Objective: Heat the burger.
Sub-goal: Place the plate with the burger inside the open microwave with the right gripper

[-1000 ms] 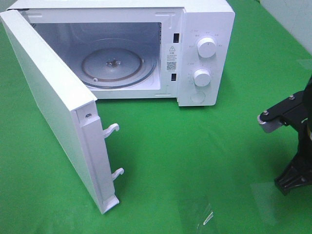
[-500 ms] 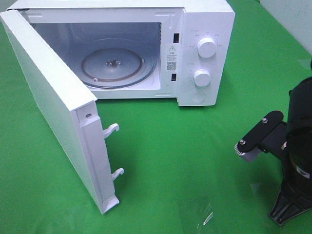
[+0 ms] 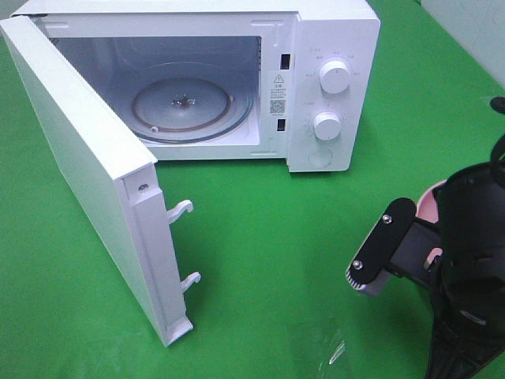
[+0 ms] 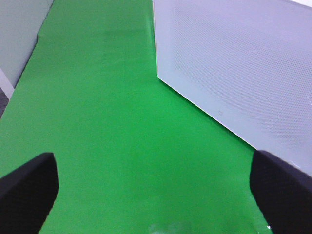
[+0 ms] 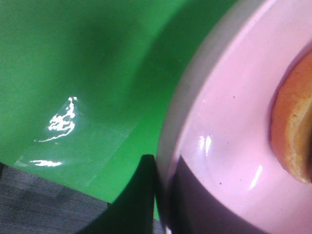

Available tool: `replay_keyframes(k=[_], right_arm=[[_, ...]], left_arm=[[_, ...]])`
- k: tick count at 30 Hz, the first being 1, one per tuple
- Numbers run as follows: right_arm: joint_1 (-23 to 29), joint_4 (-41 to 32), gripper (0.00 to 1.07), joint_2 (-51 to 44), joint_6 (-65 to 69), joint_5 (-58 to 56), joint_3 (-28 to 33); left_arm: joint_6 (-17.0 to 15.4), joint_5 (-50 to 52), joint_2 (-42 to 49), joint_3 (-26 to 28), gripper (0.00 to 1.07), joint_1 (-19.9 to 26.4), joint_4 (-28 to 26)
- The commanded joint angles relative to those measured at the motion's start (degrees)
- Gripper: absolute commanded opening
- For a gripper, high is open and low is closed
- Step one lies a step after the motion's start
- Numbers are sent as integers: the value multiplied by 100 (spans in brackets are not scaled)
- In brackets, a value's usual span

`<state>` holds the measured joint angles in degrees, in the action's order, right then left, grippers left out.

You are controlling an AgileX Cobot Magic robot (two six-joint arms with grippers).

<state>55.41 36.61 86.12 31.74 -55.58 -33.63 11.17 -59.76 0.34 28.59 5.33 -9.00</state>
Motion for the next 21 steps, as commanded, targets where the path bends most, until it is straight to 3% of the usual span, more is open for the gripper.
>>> replay_keyframes(k=[1, 11, 21], right_arm=[[178, 327, 0, -63, 126, -372, 23], [871, 453, 0, -911, 63, -521, 527], [894, 498, 0, -1364, 69, -493, 544]], left_arm=[[-40, 29, 115, -17, 100, -6, -23], [-40, 29, 115, -17, 100, -6, -23], [-40, 29, 115, -17, 100, -6, -23]])
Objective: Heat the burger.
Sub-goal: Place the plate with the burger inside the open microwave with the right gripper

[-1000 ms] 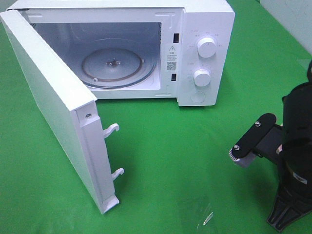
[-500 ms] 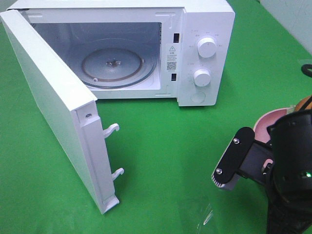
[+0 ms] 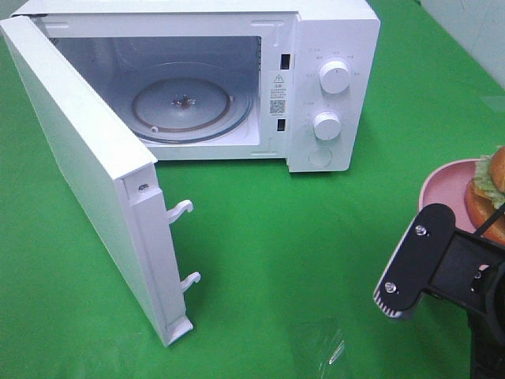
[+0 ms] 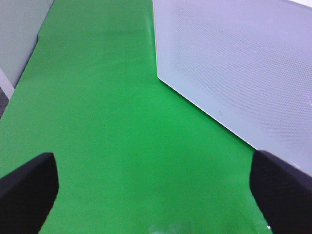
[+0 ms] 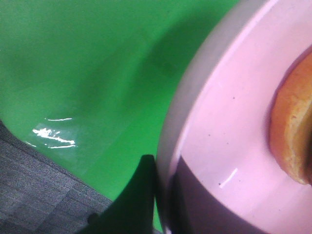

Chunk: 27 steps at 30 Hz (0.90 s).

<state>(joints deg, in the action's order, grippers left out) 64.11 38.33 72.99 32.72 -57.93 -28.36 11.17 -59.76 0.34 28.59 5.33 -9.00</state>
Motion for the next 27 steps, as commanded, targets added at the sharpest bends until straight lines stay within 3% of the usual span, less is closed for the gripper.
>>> replay_keyframes(k=[1, 8, 27], right_arm=[[23, 332, 0, -52, -29, -229, 17], [23, 756, 0, -52, -779, 92, 17], [23, 991, 0, -52, -2618, 911, 17]], left_arm=[[-40, 29, 115, -17, 100, -6, -23], [-40, 29, 115, -17, 100, -6, -23], [-40, 29, 109, -17, 100, -6, -23]])
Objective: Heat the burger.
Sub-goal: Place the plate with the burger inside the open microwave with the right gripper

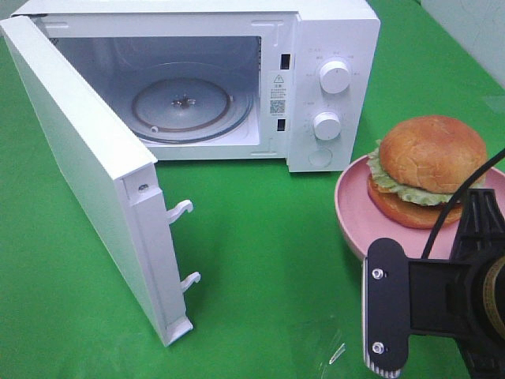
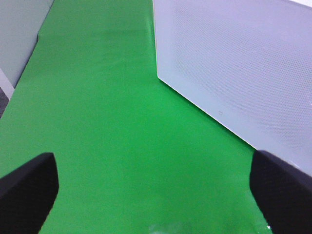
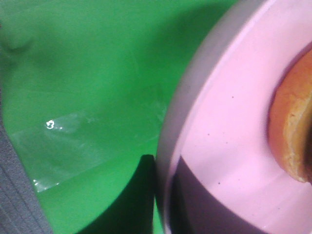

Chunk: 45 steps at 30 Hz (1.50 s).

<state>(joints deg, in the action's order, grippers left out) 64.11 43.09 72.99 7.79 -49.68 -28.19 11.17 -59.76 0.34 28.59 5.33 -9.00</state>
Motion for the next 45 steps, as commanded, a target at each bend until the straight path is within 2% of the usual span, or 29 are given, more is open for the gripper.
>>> replay_keyframes(k=[1, 8, 20, 22, 24, 29, 33, 40, 42, 43, 44, 45], right_arm=[[23, 516, 0, -52, -126, 86, 0], [23, 1169, 0, -52, -149, 865, 0], [-34, 1169, 0, -52, -1100, 1495, 0], [-138, 1169, 0, -52, -1249, 1564, 0], [-510, 1169, 0, -52, -1833, 1667, 0], [-756, 1129, 0, -52, -2315, 1868, 0], [-1381, 814, 0, -52, -3587, 3031, 0], [-1816, 390, 0, -52, -4624, 3312, 0], [-2057, -189, 0, -52, -5541, 3306, 0], [-2057, -189, 0, -52, -5541, 3306, 0], [-2189, -613, 0, -52, -6113, 3306, 0], [-2189, -613, 0, -52, -6113, 3306, 0]], left_arm=[[-40, 29, 109, -17, 100, -6, -23], [-40, 29, 109, -17, 100, -6, -23], [-40, 29, 109, -17, 100, -6, -23], [-40, 29, 109, -17, 100, -6, -23], [-40, 29, 109, -17, 100, -6, -23], [-40, 29, 109, -17, 100, -6, -23], [-40, 29, 109, -17, 100, -6, -23], [-40, 29, 109, -17, 100, -6, -23], [-40, 29, 109, -17, 100, -6, -23], [-40, 29, 109, -17, 100, -6, -23], [-40, 29, 109, -17, 100, -6, -23], [-40, 29, 109, -17, 100, -6, -23]])
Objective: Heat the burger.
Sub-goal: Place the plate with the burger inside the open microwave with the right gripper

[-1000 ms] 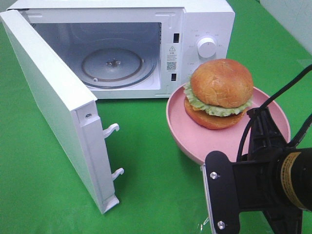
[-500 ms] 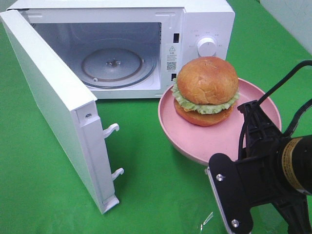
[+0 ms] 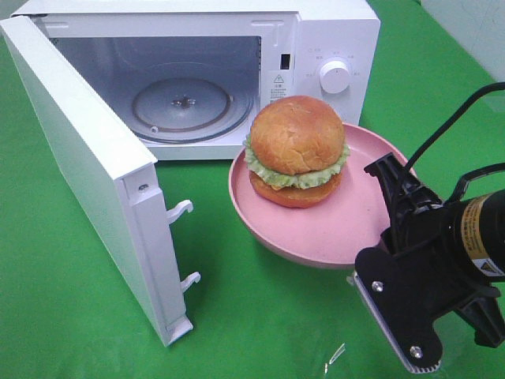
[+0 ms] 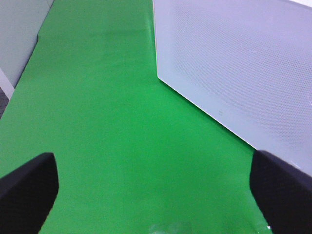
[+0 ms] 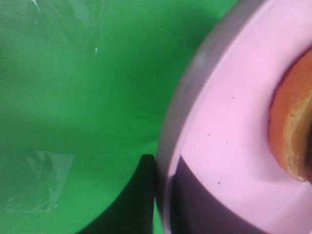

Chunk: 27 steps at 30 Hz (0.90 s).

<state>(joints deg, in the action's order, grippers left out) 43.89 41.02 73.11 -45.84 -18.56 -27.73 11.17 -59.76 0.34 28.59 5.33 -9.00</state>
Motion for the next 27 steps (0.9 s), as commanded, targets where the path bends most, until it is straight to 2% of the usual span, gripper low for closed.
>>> replay_keyframes(k=[1, 2, 3, 4, 6, 7, 8, 11, 13, 19, 27], right_arm=[[-229, -602, 0, -63, -991, 195, -46], [-229, -602, 0, -63, -991, 195, -46], [-367, -1106, 0, -63, -1530, 195, -46], [-367, -1106, 0, -63, -1530, 195, -46], [-539, -2108, 0, -63, -2802, 201, -46], [-539, -2108, 0, -63, -2802, 201, -46], [-584, -2527, 0, -63, -3363, 201, -46], [-596, -2733, 0, -63, -3633, 201, -46], [-596, -3317, 0, -63, -4131, 201, -46], [-596, -3959, 0, -46, -4251, 172, -80], [-596, -3902, 0, 126, -4269, 46, -367]], left_arm=[[-40, 29, 109, -17, 100, -6, -23], [-40, 29, 109, -17, 100, -6, -23], [-40, 29, 109, -17, 100, -6, -23], [-40, 29, 109, -17, 100, -6, -23], [-40, 29, 109, -17, 100, -6, -23], [-40, 29, 109, -17, 100, -6, -23], [-40, 29, 109, -17, 100, -6, -23], [-40, 29, 109, -17, 100, -6, -23], [-40, 29, 109, -17, 100, -6, -23], [-40, 29, 109, -17, 100, -6, -23], [-40, 29, 109, -17, 100, -6, -23]])
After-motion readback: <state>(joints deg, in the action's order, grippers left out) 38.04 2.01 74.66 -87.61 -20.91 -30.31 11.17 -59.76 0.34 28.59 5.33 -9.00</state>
